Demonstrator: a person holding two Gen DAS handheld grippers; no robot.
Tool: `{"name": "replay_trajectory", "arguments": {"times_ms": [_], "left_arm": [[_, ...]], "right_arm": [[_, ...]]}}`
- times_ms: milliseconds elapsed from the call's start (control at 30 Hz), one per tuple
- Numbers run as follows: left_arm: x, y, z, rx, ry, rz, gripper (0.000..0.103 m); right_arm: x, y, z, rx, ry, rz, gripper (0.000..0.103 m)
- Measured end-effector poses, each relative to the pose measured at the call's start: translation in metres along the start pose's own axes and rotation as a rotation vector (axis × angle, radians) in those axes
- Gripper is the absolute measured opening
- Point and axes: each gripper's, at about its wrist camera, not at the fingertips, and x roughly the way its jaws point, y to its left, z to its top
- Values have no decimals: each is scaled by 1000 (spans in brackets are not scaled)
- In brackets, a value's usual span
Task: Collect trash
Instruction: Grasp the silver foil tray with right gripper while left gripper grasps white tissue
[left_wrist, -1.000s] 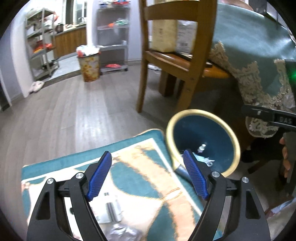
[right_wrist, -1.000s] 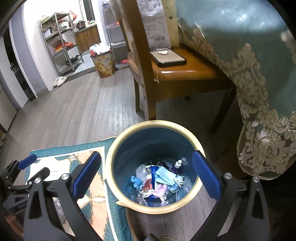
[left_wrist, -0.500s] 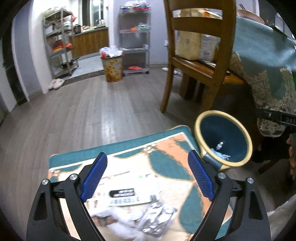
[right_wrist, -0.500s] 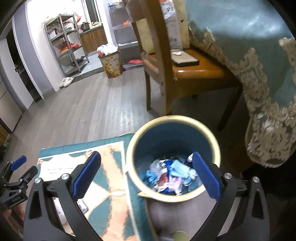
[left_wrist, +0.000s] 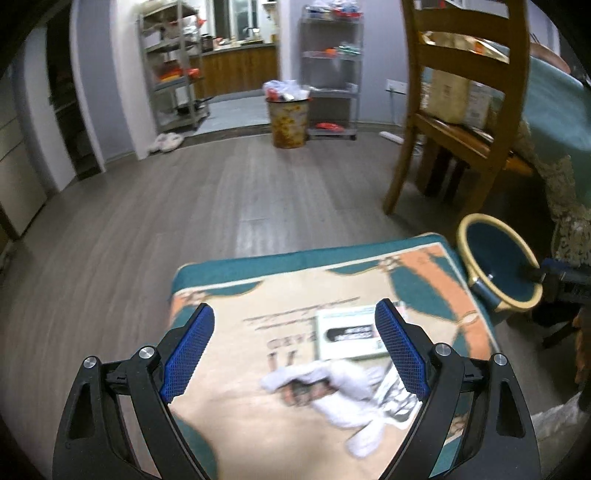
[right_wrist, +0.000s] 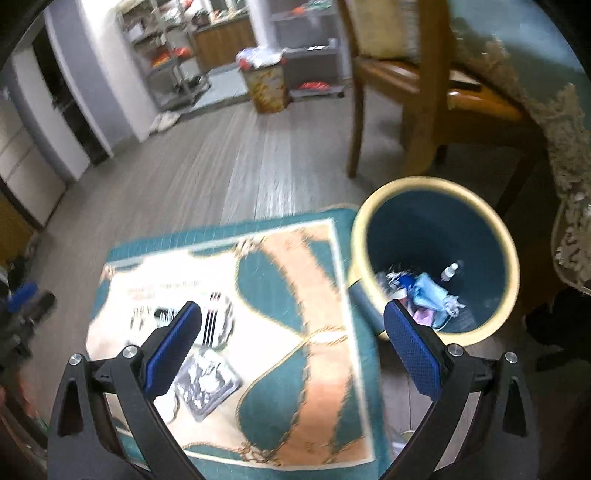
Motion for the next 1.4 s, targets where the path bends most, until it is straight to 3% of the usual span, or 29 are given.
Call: {"name": "replay_trajectory", "arguments": {"times_ms": [333, 467, 633, 700, 867, 1033, 1100, 1233, 1400], "left_arm": [[-9, 63, -30, -59, 22, 57, 89], [-12, 80, -36, -84, 28, 69, 89], [-11, 87, -36, -124, 35, 50, 89], [-10, 84, -35, -109, 34, 45, 89], [0, 77, -35, -76, 51, 32, 89], [11, 69, -33, -29, 71, 26, 89], [13, 66, -34, -28, 81, 9, 89], [19, 61, -36, -14, 98, -3, 89], [26, 55, -38, 1, 120, -2, 89]], "right_arm": [[63, 68, -67, -7, 193, 61, 97], [84, 86, -87, -58, 247, 23, 97], [103, 93, -96, -21, 276, 17, 96], [110, 96, -100, 20, 296, 25, 89], [121, 107, -100, 62, 297, 33, 87], [129, 127, -99, -85, 288, -34, 85], [127, 131, -101, -147, 286, -73, 73], [123, 122, -100, -148, 292, -50, 69], [100, 98, -87, -119, 239, -47, 69]]}}
